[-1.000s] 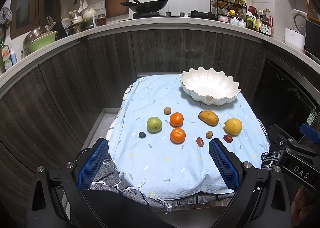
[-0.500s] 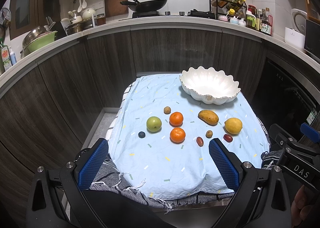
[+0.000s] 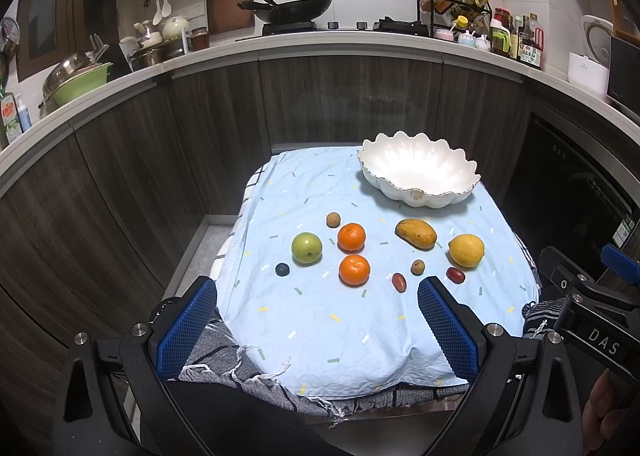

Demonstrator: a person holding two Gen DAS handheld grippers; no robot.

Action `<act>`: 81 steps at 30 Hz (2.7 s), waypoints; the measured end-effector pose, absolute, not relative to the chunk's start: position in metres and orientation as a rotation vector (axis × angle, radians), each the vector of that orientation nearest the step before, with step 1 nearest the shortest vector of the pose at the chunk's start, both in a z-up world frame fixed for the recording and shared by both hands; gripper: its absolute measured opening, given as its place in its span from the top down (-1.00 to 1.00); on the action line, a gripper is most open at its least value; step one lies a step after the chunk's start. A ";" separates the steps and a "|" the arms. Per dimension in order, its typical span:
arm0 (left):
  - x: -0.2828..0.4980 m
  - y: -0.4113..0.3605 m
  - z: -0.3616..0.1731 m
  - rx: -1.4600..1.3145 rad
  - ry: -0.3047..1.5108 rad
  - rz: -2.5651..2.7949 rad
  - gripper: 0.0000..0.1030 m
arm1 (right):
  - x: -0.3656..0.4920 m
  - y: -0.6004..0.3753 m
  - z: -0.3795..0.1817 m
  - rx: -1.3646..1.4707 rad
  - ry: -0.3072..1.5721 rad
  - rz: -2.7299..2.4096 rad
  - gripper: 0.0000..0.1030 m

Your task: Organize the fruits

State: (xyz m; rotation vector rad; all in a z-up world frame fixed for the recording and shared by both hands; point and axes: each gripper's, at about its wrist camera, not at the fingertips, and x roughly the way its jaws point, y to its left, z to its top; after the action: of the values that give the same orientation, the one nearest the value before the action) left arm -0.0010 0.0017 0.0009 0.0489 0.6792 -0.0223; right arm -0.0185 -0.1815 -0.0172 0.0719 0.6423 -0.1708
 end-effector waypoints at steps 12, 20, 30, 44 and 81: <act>-0.002 -0.002 -0.005 0.054 0.680 -0.025 -0.99 | -0.018 -0.182 -0.019 0.073 0.642 -0.172 -0.98; -0.001 -0.003 -0.007 0.062 0.685 -0.030 -0.99 | -0.015 -0.187 -0.021 0.076 0.655 -0.174 -0.98; 0.008 -0.004 -0.010 0.075 0.703 -0.034 -0.99 | -0.008 -0.183 -0.028 0.083 0.676 -0.180 -0.98; 0.026 -0.006 -0.022 0.093 0.740 -0.023 -0.99 | 0.012 -0.183 -0.040 0.079 0.714 -0.171 -0.98; 0.128 -0.028 -0.101 0.162 0.924 -0.104 -0.75 | 0.106 -0.197 -0.120 0.093 0.925 -0.146 -0.64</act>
State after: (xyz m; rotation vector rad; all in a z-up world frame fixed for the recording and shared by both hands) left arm 0.1284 -0.0282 -0.1007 0.1618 0.9239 -0.1040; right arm 0.1055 -0.1968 -0.1205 0.0928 0.9247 -0.1463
